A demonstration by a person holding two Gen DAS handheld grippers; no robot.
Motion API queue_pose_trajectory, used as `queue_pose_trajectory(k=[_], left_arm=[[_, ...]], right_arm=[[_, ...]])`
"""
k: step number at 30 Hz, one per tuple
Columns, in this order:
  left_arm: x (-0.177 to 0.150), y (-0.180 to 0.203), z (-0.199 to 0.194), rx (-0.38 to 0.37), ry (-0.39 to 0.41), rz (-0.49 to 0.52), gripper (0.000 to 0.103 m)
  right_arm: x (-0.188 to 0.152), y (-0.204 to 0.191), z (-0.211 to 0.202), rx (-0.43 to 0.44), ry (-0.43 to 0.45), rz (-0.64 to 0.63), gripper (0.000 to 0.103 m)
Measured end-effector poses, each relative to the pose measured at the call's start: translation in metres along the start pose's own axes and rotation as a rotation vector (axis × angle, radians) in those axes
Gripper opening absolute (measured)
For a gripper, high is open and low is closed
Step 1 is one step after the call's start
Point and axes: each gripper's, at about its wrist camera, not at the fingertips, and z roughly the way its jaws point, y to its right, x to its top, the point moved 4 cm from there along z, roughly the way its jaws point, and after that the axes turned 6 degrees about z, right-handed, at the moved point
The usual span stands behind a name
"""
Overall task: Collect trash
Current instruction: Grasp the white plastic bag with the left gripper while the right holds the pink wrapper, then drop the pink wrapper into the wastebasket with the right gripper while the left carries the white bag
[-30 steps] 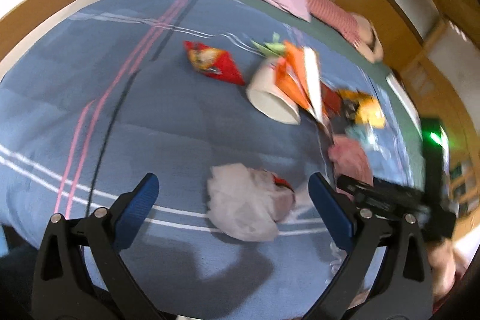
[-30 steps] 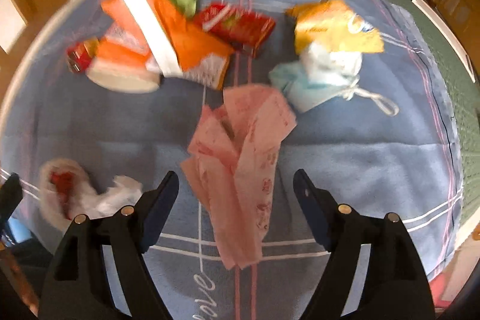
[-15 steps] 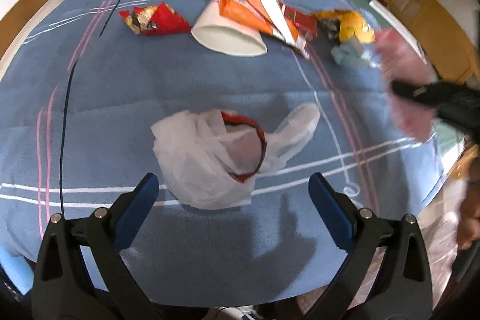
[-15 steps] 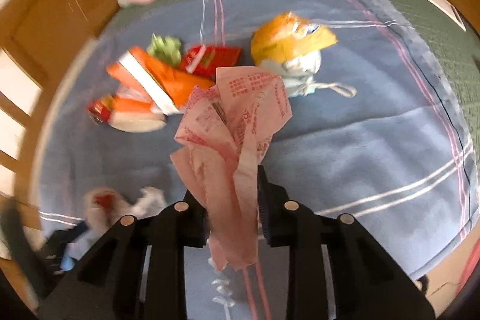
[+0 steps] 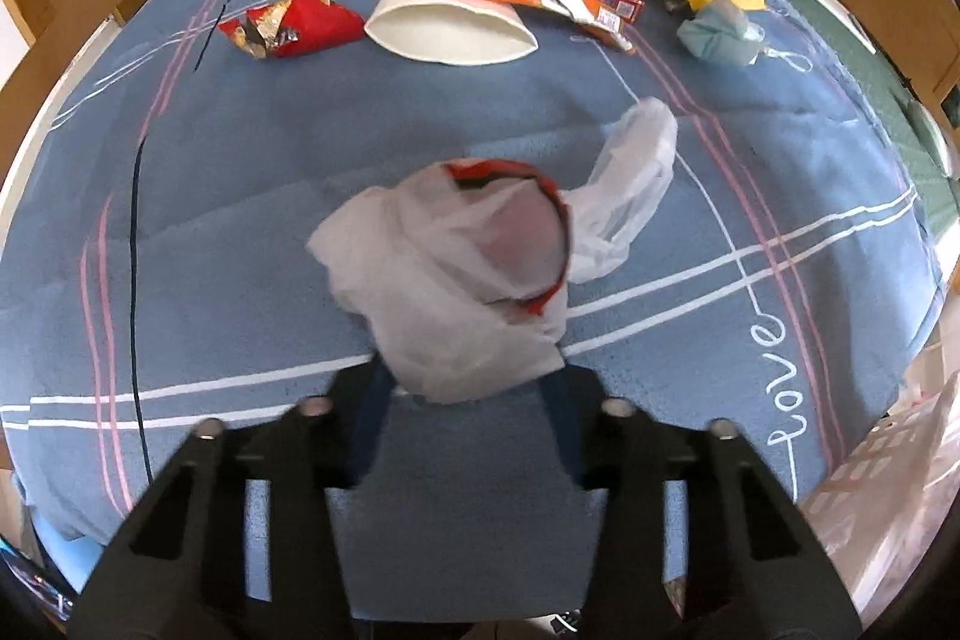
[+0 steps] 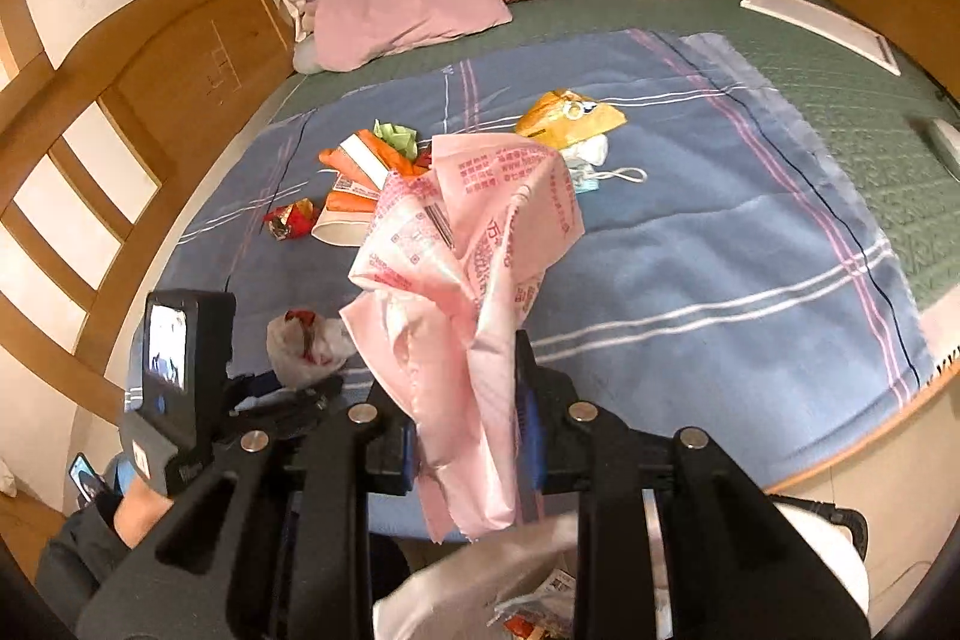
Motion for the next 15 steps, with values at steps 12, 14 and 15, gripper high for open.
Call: queue_pose_trajectory(k=[12, 14, 15], left_arm=[[-0.001, -0.022, -0.035, 0.004, 0.128, -0.082, 0.021], [0.000, -0.023, -0.043, 0.000, 0.157, -0.092, 0.020], [0.001, -0.021, -0.045, -0.009, 0.170, -0.098, 0.018]], right_arm=[[-0.021, -0.004, -0.004, 0.013, -0.009, -0.009, 0.027], [-0.022, -0.005, -0.006, 0.018, -0.006, -0.011, 0.027], [-0.022, -0.006, -0.008, 0.021, -0.003, -0.012, 0.027]])
